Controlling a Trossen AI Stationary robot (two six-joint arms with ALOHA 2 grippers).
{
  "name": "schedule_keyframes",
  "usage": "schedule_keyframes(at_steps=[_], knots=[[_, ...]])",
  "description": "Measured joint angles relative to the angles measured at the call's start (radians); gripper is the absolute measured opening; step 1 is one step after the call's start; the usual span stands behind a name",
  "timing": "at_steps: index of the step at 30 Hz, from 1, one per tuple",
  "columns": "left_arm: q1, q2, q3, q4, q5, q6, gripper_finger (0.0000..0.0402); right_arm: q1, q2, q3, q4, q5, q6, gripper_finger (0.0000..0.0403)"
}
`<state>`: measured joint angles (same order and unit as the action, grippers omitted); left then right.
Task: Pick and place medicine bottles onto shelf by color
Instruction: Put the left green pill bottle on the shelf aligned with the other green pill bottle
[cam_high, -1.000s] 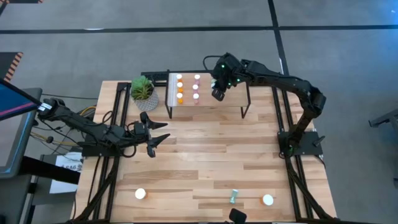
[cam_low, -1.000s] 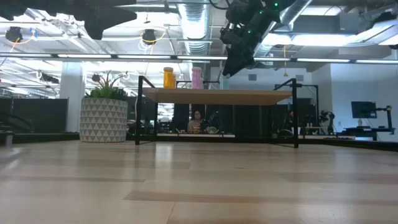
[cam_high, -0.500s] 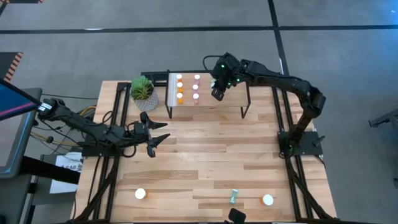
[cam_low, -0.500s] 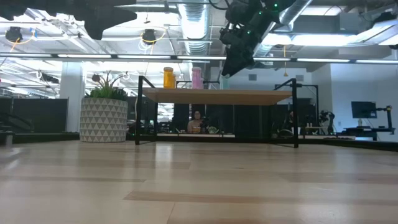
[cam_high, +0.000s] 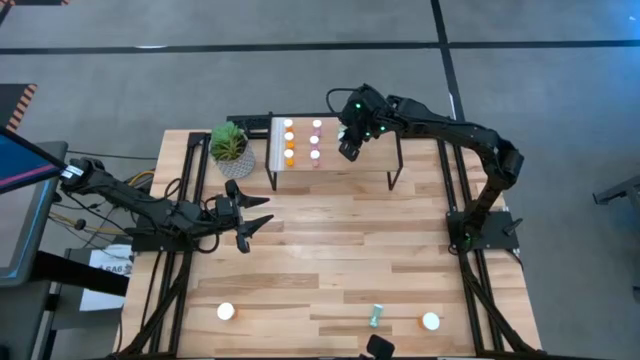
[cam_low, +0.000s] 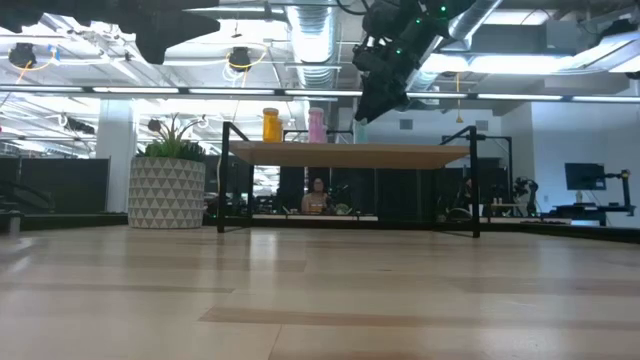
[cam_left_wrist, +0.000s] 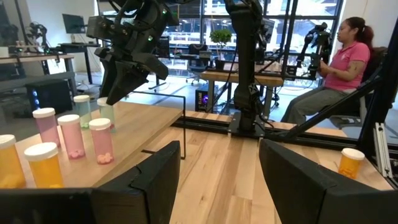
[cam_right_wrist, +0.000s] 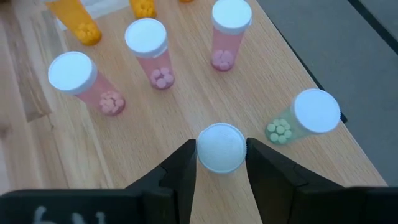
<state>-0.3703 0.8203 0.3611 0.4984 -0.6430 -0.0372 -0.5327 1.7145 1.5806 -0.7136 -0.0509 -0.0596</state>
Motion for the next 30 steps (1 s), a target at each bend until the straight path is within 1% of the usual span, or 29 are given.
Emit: schedule_keyframes(at_steps=[9, 22, 25, 30], knots=[[0.000, 0.000, 0.000, 0.000, 0.000, 0.000, 0.0208, 0.001, 0.000, 0.000, 0.004, -0.001, 0.018, 0.0157], [0.000, 0.000, 0.000, 0.000, 0.000, 0.000, 0.0208, 0.002, 0.000, 0.002, -0.003, -0.003, 0.027, 0.0195], [0.000, 0.000, 0.000, 0.000, 0.000, 0.000, 0.0208, 0.002, -0.001, 0.002, -0.026, -0.003, 0.029, 0.0202], [0.000, 0.000, 0.000, 0.000, 0.001, -0.002, 0.0208, 0.002, -0.010, 0.029, -0.114, -0.003, 0.032, 0.0207]])
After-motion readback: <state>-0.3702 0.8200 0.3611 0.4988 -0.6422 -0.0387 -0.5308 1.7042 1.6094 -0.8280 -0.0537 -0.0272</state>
